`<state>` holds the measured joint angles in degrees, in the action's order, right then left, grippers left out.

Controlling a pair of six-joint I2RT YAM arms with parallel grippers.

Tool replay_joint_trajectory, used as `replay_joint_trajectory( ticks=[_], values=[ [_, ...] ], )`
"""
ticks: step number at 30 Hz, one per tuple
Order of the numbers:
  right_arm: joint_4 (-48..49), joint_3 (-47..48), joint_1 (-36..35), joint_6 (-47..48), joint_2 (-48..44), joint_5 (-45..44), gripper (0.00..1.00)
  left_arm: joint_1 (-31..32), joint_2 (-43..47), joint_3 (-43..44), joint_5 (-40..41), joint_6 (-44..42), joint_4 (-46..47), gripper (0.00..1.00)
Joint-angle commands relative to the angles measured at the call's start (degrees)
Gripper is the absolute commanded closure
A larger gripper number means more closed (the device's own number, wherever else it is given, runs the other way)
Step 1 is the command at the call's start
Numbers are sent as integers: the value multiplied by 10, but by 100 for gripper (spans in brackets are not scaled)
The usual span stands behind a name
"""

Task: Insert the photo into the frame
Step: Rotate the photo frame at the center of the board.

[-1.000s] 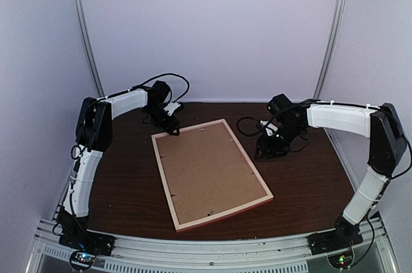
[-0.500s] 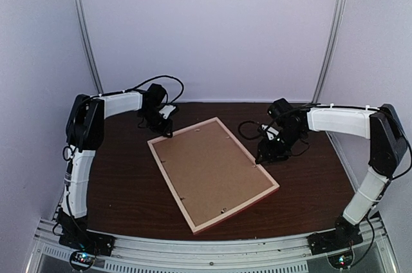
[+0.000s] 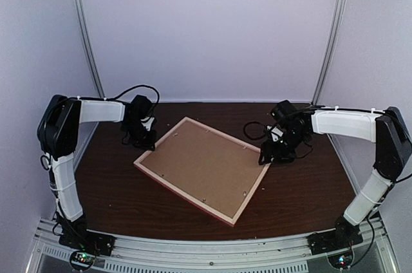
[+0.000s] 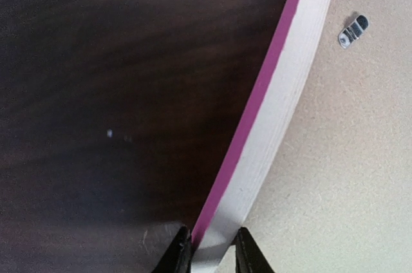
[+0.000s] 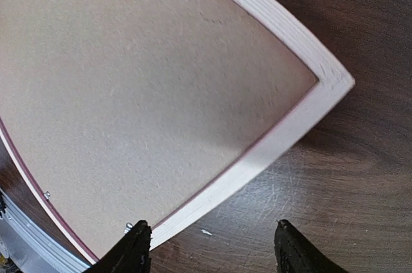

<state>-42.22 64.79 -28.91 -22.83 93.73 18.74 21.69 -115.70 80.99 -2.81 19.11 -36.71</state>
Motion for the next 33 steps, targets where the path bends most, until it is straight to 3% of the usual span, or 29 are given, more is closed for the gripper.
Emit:
replay_joint_trajectory(
  ticks=[1, 12, 22, 27, 33],
  values=[
    [3, -19, -1, -24, -8, -48, 34, -6, 48, -115, -18, 98, 13, 75],
    [65, -45, -2, -44, 35, -34, 34, 53, 194, -308, -54, 157, 50, 72],
    [64, -40, -2, -36, 68, -82, 42, 173, 286, -380, -43, 242, 26, 62],
    [54, -30, -1, 0, 77, -125, 55, 217, 353, -403, -40, 260, 6, 55],
    [42, 0, 2, 44, 96, -141, 72, 217, 389, -377, 18, 234, -25, 34]
  ],
)
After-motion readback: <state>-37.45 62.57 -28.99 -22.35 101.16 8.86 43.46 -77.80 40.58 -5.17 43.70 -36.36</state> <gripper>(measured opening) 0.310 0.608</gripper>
